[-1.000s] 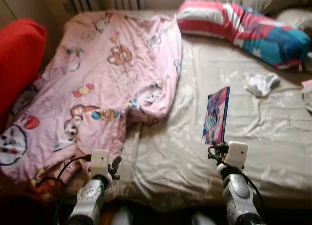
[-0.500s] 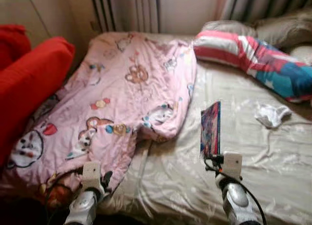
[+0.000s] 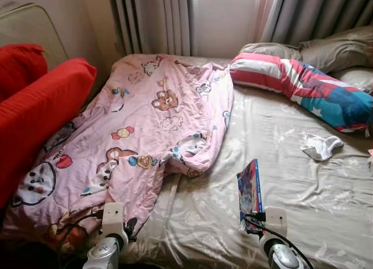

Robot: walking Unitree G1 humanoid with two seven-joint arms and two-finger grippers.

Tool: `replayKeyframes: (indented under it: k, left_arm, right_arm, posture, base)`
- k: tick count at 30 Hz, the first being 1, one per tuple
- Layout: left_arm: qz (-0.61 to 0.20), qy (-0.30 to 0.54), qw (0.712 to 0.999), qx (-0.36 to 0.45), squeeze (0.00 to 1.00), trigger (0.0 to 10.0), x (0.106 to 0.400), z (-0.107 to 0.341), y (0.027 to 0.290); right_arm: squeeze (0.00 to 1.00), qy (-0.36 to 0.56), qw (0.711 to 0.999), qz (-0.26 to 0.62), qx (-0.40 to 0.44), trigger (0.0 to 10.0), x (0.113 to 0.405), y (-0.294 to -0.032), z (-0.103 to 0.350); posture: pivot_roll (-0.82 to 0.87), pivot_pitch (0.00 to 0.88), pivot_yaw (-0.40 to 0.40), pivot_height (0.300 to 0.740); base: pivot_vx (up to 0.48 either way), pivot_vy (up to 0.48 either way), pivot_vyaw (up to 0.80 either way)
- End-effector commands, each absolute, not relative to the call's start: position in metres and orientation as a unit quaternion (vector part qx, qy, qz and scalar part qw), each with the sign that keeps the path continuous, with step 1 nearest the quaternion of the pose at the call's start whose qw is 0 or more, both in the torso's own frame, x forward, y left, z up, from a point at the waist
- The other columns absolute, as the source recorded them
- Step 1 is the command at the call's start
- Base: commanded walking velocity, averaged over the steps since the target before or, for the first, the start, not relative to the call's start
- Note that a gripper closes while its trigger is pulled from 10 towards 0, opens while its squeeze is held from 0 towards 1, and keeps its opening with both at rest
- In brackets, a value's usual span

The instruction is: Clean up the room

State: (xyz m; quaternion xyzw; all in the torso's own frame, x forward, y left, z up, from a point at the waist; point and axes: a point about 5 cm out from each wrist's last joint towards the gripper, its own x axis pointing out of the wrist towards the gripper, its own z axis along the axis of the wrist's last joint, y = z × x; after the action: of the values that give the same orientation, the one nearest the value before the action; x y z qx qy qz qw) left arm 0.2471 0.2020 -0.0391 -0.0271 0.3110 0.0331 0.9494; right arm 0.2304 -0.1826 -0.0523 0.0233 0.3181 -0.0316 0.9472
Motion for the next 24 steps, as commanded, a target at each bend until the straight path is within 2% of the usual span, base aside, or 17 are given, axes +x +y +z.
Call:
replayKeyframes:
  k: [1, 10, 16, 19, 24]
  left_arm:
    - [0.051, 0.342, 0.938, -0.027, 0.0, 10.0, 0.233, -0.05, 0.206]
    - [0.041, 0.355, 0.934, -0.019, 0.0, 10.0, 0.226, -0.055, 0.199]
    - [0.044, 0.36, 0.932, -0.011, 0.0, 10.0, 0.223, -0.057, 0.199]
    - [0.042, 0.357, 0.933, -0.005, 0.0, 10.0, 0.223, -0.057, 0.199]
    - [0.044, 0.353, 0.934, -0.01, 0.0, 10.0, 0.223, -0.057, 0.198]
  right_arm:
    - [0.0, 0.32, 0.947, -0.029, 0.021, 10.0, 0.23, -0.182, -0.052]
    - [0.0, 0.35, 0.934, -0.057, 0.043, 10.0, 0.214, -0.191, -0.062]
    - [0.0, 0.36, 0.929, -0.067, 0.045, 10.0, 0.206, -0.195, -0.067]
    - [0.0, 0.355, 0.931, -0.067, 0.045, 10.0, 0.206, -0.196, -0.066]
    - [0.0, 0.352, 0.933, -0.062, 0.044, 10.0, 0.209, -0.195, -0.064]
  posture:
    - [-0.05, 0.0, -0.004, 0.74]
    - [-0.06, 0.0, 0.0, 0.74]
    - [-0.06, 0.0, -0.002, 0.74]
    - [-0.06, 0.0, -0.002, 0.74]
    - [-0.06, 0.001, -0.005, 0.74]
  base:
    - [0.0, 0.0, 0.0]
    - [0.0, 0.0, 0.0]
    - [0.0, 0.0, -0.71]
    - [0.0, 0.0, 0.0]
    - [0.0, -0.304, 0.0]
